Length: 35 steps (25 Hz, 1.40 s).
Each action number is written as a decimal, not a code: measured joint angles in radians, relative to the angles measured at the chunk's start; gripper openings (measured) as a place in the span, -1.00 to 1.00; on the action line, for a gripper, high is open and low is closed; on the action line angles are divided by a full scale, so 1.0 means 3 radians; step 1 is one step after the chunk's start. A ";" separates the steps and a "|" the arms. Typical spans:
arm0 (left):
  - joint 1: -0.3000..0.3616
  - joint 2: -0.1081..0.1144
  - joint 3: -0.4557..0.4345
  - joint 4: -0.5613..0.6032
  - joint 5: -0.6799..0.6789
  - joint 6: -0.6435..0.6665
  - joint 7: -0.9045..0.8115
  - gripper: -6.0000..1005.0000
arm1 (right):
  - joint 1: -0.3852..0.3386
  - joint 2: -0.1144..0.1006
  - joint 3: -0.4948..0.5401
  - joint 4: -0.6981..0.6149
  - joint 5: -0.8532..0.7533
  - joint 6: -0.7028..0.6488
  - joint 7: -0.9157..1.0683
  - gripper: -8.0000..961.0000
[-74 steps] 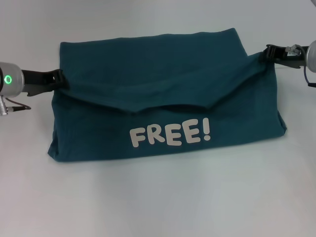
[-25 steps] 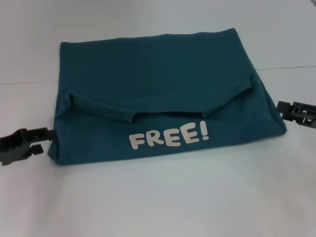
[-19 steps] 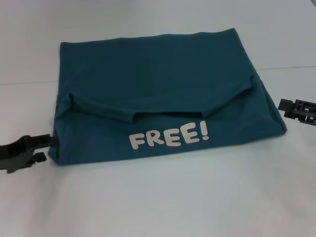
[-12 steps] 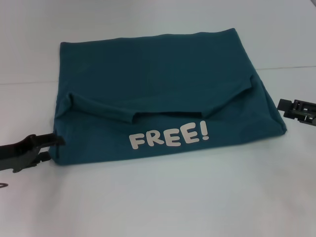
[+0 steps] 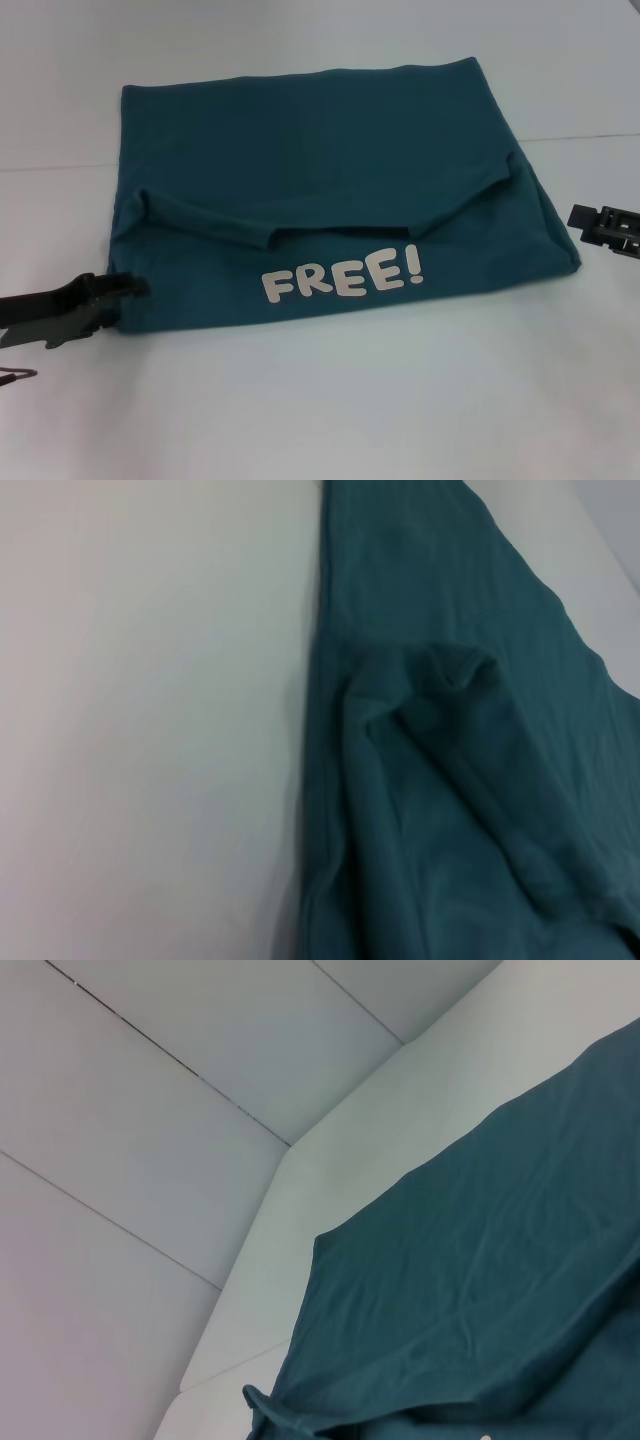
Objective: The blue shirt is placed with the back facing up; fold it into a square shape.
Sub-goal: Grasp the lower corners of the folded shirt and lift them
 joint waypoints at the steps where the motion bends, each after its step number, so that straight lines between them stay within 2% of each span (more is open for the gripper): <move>1: -0.0010 -0.0002 0.0006 -0.0006 0.0000 0.0000 0.0000 0.37 | 0.0000 0.0002 0.0000 0.0000 0.0000 0.0000 0.0000 0.29; 11: -0.0069 -0.0003 0.0133 -0.0014 0.0025 -0.0009 -0.0014 0.37 | -0.0001 0.0011 -0.0001 0.0005 0.0000 0.0017 0.0000 0.27; 24: 0.0018 0.0003 0.0046 0.0160 -0.0001 0.0133 -0.0126 0.36 | -0.0002 0.0020 0.0004 0.0019 0.0000 0.0057 0.0004 0.23; 35: -0.0060 -0.0010 0.0141 0.0044 0.0033 -0.0016 -0.0169 0.36 | -0.0005 0.0016 0.0004 0.0046 0.0000 0.0060 0.0002 0.21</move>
